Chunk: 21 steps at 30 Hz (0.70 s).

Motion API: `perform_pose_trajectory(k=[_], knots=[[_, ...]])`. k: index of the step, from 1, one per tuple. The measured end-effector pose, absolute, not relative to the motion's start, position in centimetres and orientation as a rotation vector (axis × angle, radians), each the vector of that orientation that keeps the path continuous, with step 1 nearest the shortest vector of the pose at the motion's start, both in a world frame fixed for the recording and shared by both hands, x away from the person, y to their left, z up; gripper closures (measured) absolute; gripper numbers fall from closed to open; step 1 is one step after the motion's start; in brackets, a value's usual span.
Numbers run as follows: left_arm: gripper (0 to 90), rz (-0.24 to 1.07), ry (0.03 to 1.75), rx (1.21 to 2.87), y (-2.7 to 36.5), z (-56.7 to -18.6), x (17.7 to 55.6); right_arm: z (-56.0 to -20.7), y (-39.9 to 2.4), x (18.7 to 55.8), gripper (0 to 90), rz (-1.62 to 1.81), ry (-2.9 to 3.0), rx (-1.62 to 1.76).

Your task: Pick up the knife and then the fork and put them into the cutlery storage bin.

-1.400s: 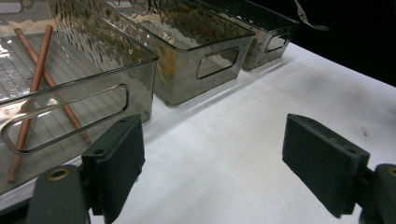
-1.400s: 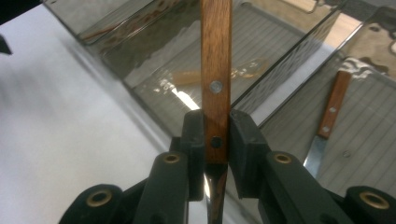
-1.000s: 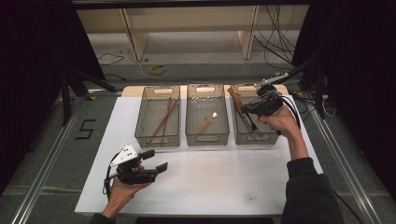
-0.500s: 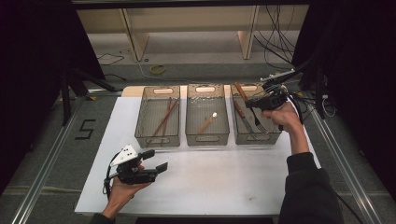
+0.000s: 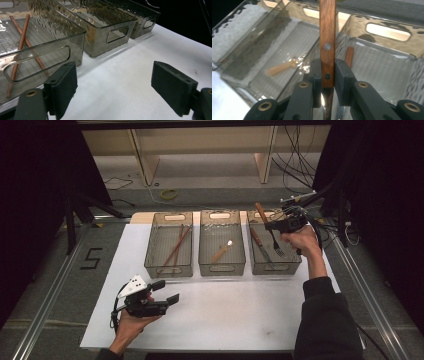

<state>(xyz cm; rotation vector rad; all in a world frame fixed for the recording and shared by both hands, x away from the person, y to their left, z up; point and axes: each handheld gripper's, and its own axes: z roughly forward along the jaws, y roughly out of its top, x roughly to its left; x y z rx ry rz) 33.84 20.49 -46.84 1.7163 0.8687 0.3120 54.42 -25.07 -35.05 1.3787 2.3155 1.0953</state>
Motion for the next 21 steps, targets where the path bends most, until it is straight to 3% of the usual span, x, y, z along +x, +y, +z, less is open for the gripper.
perform_pose_trajectory(k=[21], knots=[[20.2,0.311,0.868,1.715,20.5,-46.8,33.8,-36.4,-25.1,56.1,77.8,1.052,2.262,1.452]])
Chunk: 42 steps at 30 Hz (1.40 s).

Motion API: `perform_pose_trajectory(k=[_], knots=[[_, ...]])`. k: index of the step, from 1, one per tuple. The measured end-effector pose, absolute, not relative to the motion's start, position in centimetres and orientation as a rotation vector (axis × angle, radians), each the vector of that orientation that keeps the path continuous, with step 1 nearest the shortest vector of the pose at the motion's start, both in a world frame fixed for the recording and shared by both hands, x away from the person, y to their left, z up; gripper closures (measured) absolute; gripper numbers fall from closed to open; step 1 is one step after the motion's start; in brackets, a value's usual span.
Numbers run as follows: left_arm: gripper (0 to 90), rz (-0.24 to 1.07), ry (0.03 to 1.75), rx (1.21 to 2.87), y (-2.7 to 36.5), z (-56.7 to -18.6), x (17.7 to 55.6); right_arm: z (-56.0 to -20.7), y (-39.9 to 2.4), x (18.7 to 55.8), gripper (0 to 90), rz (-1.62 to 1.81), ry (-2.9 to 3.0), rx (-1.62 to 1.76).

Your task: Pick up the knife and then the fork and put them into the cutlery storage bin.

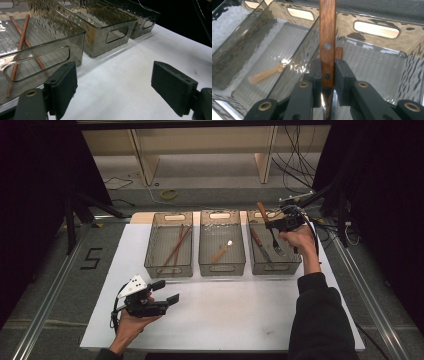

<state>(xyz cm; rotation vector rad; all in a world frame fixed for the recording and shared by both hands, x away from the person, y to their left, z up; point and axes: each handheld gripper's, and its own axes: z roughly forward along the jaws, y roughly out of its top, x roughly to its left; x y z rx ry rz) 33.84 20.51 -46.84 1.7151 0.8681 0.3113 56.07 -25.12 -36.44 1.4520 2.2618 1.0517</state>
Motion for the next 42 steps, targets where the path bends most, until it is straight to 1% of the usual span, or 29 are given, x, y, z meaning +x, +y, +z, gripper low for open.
perform_pose_trajectory(k=[19,29,42], knots=[[20.2,0.312,0.869,1.712,20.5,-46.8,33.8,-38.6,-25.1,56.3,77.8,1.021,2.247,1.479],[20.2,0.311,0.869,1.712,20.6,-46.8,33.8,-38.9,-24.9,56.4,77.7,1.003,2.254,1.475],[20.2,0.311,0.868,1.712,20.5,-46.8,33.8,-40.5,-24.5,56.4,77.5,0.907,2.281,1.462]])
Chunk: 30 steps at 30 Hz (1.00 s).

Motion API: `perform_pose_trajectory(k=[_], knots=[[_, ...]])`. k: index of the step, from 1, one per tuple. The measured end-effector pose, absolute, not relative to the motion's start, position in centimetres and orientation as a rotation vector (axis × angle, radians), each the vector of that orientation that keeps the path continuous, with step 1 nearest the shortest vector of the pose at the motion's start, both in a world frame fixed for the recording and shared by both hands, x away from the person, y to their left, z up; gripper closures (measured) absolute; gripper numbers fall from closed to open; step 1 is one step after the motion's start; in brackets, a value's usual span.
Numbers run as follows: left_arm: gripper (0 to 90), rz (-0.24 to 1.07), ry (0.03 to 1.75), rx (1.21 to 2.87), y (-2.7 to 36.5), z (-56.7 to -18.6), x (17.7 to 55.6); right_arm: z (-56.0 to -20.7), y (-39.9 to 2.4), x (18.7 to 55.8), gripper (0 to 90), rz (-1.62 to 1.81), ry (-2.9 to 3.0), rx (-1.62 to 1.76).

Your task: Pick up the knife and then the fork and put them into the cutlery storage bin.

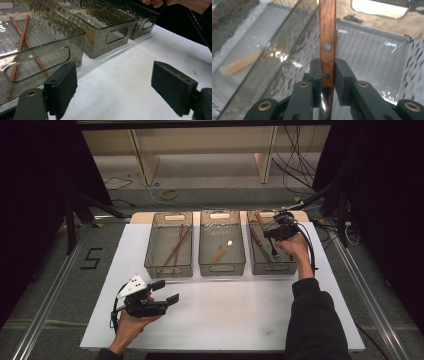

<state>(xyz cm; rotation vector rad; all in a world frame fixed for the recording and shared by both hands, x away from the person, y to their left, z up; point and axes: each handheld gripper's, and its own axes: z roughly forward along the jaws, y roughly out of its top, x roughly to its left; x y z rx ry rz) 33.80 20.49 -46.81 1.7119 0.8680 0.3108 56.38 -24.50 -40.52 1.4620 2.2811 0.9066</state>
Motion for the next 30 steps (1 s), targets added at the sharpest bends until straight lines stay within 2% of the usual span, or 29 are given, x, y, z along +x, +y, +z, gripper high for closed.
perform_pose_trajectory(k=[4,6,7,21,30], knots=[[20.2,0.309,0.868,1.715,20.4,-46.8,33.8,-41.3,-24.3,56.5,73.9,0.854,2.313,1.483],[20.1,0.313,0.866,1.716,20.5,-46.8,33.8,-41.4,-24.1,56.6,57.0,0.825,2.307,1.505],[20.1,0.311,0.868,1.712,20.5,-46.8,33.8,-41.3,-24.1,56.6,54.3,0.828,2.307,1.508],[20.0,0.303,0.870,1.710,20.5,-46.9,33.8,-38.1,-23.1,53.0,35.7,1.058,2.264,1.351],[19.8,0.301,0.874,1.711,20.6,-46.9,33.9,-37.7,-21.5,48.9,30.9,1.207,2.258,1.246]])
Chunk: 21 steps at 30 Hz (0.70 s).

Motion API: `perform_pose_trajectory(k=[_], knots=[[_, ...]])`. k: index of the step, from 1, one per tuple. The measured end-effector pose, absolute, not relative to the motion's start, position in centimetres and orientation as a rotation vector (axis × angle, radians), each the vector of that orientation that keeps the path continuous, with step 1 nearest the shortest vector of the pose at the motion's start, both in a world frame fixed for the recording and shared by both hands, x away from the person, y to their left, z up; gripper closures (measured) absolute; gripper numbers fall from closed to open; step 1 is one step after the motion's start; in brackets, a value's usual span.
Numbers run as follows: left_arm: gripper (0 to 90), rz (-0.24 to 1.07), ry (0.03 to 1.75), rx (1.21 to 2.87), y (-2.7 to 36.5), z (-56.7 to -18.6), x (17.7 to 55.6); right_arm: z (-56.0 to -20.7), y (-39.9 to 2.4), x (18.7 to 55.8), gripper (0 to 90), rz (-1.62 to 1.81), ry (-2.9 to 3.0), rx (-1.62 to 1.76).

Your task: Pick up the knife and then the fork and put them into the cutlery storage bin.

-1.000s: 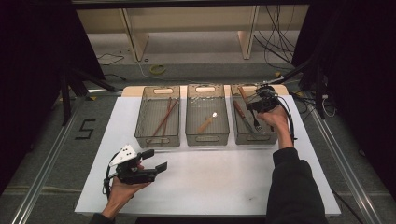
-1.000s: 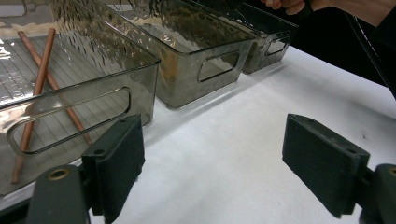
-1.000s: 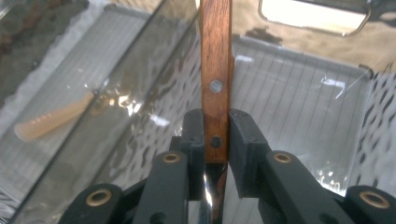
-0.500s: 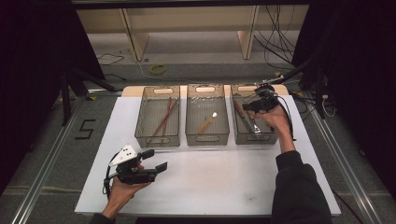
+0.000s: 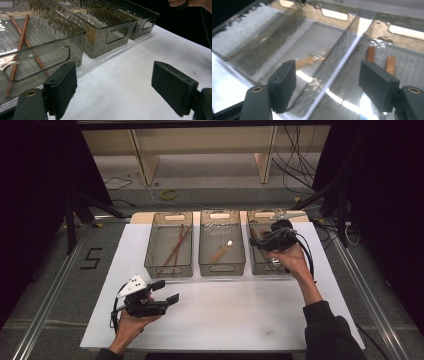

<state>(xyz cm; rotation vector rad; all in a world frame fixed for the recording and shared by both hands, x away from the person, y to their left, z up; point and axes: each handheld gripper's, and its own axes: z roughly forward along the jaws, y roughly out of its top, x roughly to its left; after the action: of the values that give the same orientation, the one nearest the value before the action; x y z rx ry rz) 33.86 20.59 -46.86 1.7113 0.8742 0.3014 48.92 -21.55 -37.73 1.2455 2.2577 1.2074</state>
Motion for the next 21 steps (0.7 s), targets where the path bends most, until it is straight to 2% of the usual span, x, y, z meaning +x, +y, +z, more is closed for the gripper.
perform_pose_trajectory(k=[8,21], knots=[[19.7,0.301,0.875,1.711,20.6,-46.9,33.9,-37.9,-20.5,45.4,29.4,1.284,2.257,1.153],[19.7,0.296,0.877,1.704,20.6,-46.8,33.9,-38.4,-20.0,42.9,28.6,1.381,2.259,1.125]])
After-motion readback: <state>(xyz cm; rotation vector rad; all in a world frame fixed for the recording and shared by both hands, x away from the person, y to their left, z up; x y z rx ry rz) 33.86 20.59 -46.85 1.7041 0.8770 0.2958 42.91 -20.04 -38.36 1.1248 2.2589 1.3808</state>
